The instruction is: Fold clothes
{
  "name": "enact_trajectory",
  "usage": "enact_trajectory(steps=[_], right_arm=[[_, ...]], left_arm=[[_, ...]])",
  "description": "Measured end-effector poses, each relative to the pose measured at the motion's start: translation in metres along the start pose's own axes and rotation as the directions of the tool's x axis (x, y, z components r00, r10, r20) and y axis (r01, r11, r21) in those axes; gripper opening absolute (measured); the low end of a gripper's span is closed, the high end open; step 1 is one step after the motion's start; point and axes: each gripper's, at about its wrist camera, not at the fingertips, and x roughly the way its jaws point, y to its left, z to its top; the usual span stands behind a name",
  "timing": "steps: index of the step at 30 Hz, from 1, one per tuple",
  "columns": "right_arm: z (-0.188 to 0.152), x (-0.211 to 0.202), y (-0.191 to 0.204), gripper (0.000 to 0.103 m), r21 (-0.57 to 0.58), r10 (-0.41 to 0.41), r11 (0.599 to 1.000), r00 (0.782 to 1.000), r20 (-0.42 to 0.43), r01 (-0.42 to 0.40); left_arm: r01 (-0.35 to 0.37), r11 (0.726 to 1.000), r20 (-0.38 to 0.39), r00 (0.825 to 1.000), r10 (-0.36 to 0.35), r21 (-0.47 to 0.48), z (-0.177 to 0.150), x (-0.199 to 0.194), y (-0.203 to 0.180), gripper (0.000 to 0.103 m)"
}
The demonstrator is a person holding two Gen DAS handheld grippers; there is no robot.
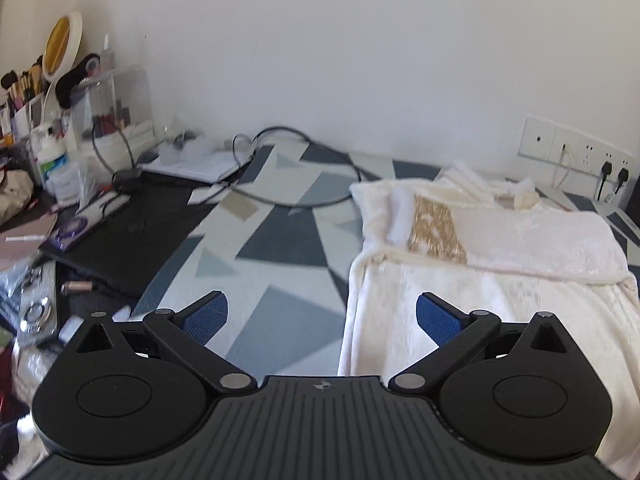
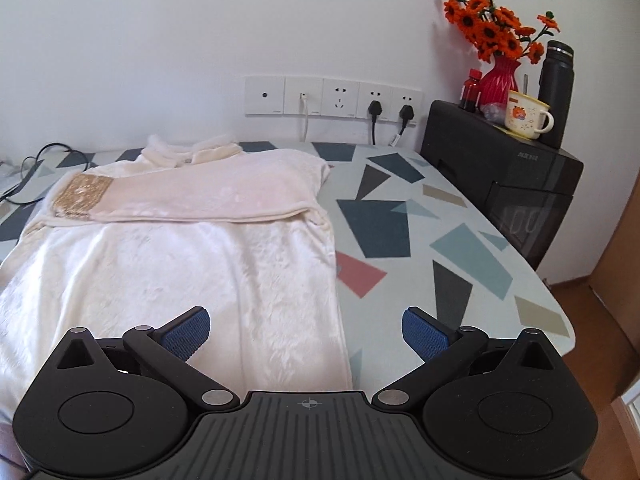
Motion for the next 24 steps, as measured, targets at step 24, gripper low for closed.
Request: enact_trajectory(steps=[24], right_arm=[[0.019,0.031,-0.073,0.102,0.088,0.067,0.994,0.998,-0.004,-0.066]], left_arm=[[-0.144,0.989,-0.121,0.983,0.141,-0.018,-0.039,-0.016,-0.04,0.102]])
